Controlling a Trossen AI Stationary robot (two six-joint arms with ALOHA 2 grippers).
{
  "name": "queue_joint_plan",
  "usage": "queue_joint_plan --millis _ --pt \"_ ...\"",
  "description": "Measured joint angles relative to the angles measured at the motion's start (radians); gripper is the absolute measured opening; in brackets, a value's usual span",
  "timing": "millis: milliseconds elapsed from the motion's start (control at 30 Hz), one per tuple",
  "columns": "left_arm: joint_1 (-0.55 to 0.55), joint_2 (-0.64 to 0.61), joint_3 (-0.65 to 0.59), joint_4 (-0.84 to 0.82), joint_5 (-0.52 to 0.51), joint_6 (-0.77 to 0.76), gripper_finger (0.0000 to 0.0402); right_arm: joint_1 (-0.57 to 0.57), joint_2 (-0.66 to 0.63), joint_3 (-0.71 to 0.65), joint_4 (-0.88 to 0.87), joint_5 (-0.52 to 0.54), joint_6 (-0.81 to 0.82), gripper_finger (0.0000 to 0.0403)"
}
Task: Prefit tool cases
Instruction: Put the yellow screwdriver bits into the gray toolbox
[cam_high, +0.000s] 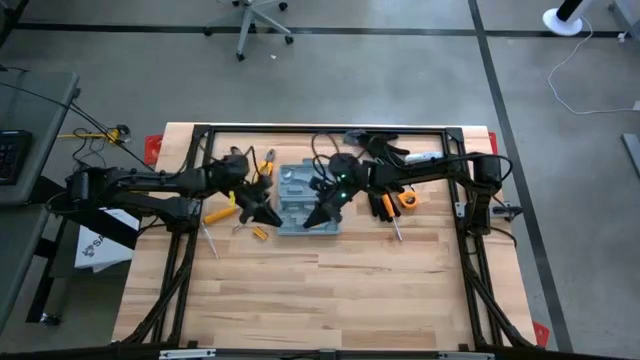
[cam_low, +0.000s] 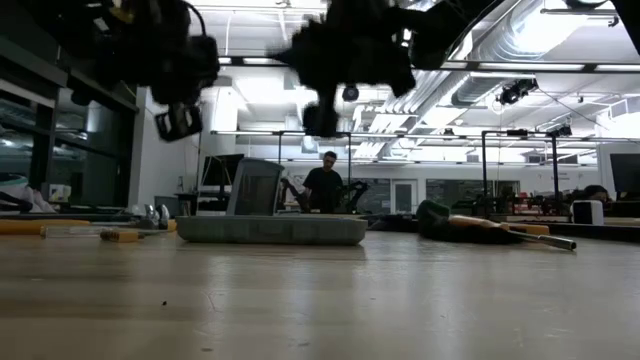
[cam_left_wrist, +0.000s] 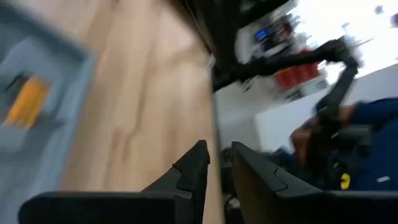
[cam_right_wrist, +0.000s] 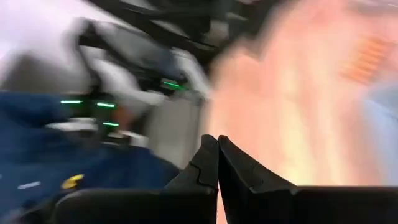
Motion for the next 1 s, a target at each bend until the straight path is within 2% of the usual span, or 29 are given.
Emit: queue_joint_plan --millis 167,233,300,400,533,633,800,1000 --pt "-0.003 0.0 0.0 -0.228 -0.062 0.159 0.0065 0.0 0.0 0.0 -0.355 0.233 -0.223 0.0" --pt "-0.012 0.0 0.0 -0.306 -0.12 0.232 0.0065 0.002 0.0 0.0 -0.42 0.305 -0.29 0.0" --pt "-0.021 0.0 0.0 -0.367 -0.18 0.288 0.0065 0.005 0.0 0.0 -0.415 0.327 -0.332 0.0" --pt "-0.033 0.0 0.0 -0.411 -0.233 0.34 0.0065 0.006 0.0 0.0 -0.288 0.249 -0.322 0.0006" --pt "-0.037 0.0 0.0 -0.409 -0.249 0.36 0.0065 0.0 0.0 0.0 -0.062 0.08 -0.183 0.0039" --pt "-0.037 0.0 0.0 -0.407 -0.287 0.37 0.0065 -0.008 0.0 0.0 0.108 0.006 -0.054 0.0073" --pt "-0.037 0.0 0.0 -0.407 -0.295 0.395 0.0065 -0.028 0.0 0.0 0.339 -0.059 0.164 0.0111" --pt "-0.038 0.0 0.0 -0.406 -0.294 0.387 0.0065 -0.047 0.0 0.0 0.569 -0.058 0.311 0.0114"
